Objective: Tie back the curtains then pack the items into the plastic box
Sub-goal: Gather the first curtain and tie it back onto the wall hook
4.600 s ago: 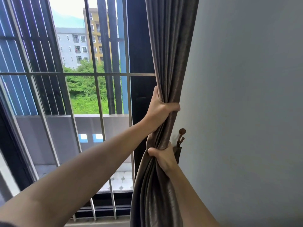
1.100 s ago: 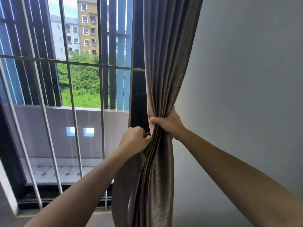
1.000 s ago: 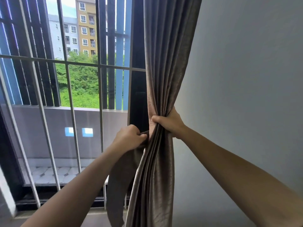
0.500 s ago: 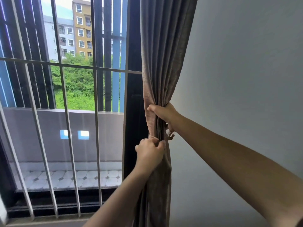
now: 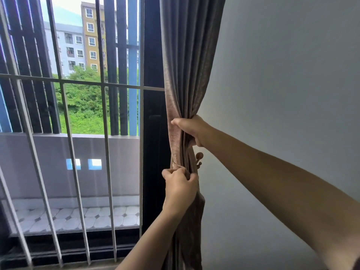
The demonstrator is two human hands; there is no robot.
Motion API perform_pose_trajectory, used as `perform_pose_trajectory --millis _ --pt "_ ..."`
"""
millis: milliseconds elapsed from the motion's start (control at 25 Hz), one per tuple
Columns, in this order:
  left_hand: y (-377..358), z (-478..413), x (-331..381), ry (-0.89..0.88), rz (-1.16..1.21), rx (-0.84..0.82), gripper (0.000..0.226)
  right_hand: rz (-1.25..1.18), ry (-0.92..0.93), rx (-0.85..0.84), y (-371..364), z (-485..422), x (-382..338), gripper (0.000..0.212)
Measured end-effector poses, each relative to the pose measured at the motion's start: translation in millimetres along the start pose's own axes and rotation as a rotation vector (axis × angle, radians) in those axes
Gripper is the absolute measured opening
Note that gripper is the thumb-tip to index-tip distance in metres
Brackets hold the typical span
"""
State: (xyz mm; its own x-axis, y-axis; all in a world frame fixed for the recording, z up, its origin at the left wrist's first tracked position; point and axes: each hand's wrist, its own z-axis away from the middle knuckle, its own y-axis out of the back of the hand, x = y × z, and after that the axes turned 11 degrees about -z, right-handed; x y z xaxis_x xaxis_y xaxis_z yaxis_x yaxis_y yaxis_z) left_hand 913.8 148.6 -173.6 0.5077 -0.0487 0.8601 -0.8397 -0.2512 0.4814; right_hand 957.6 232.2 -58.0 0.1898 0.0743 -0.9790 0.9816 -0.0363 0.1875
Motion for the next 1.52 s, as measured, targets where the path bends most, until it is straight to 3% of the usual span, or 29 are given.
perform_pose_trajectory --millis 80,200,320,480,560,680,760,840,960,1120,1240,1401,1521 --pt "-4 2 0 -0.005 -0.089 0.020 0.022 0.005 0.040 0.049 -2 -3 -1 0.050" --pt "-18 1 -2 -0.052 -0.238 0.179 0.027 0.156 0.149 0.116 -1 -1 5 0.041" --pt "-32 -2 -5 -0.088 -0.335 0.273 0.029 0.333 0.271 0.132 4 6 4 0.050" --pt "-32 -10 -10 -0.142 -0.134 0.198 0.030 0.428 0.325 0.135 9 12 2 0.053" --pt "-26 -17 -20 -0.235 -0.171 0.172 0.026 0.424 0.315 0.129 11 12 2 0.051" --pt "-22 -34 -43 -0.485 -0.396 0.272 0.020 0.391 0.300 0.117 8 9 3 0.052" --pt "-22 -44 -54 -0.561 -0.409 0.329 0.021 0.386 0.299 0.112 4 7 4 0.053" --pt "-25 -53 -58 -0.514 -0.246 0.367 0.039 0.393 0.302 0.110 2 5 3 0.053" --pt "-28 -60 -46 -0.223 0.125 0.347 0.068 0.382 0.304 0.107 -1 4 3 0.053" --pt "-27 -74 -34 0.038 0.241 0.202 0.104 0.366 0.314 0.109 -6 1 6 0.053" --pt "-24 -79 -25 0.110 0.202 0.233 0.093 0.345 0.296 0.109 -8 -2 5 0.053" --pt "-28 -73 -14 0.221 0.148 0.419 0.064 0.302 0.280 0.106 -13 -6 7 0.055" --pt "-29 -74 -13 0.240 0.100 0.449 0.050 0.205 0.222 -0.070 1 -9 10 0.067"
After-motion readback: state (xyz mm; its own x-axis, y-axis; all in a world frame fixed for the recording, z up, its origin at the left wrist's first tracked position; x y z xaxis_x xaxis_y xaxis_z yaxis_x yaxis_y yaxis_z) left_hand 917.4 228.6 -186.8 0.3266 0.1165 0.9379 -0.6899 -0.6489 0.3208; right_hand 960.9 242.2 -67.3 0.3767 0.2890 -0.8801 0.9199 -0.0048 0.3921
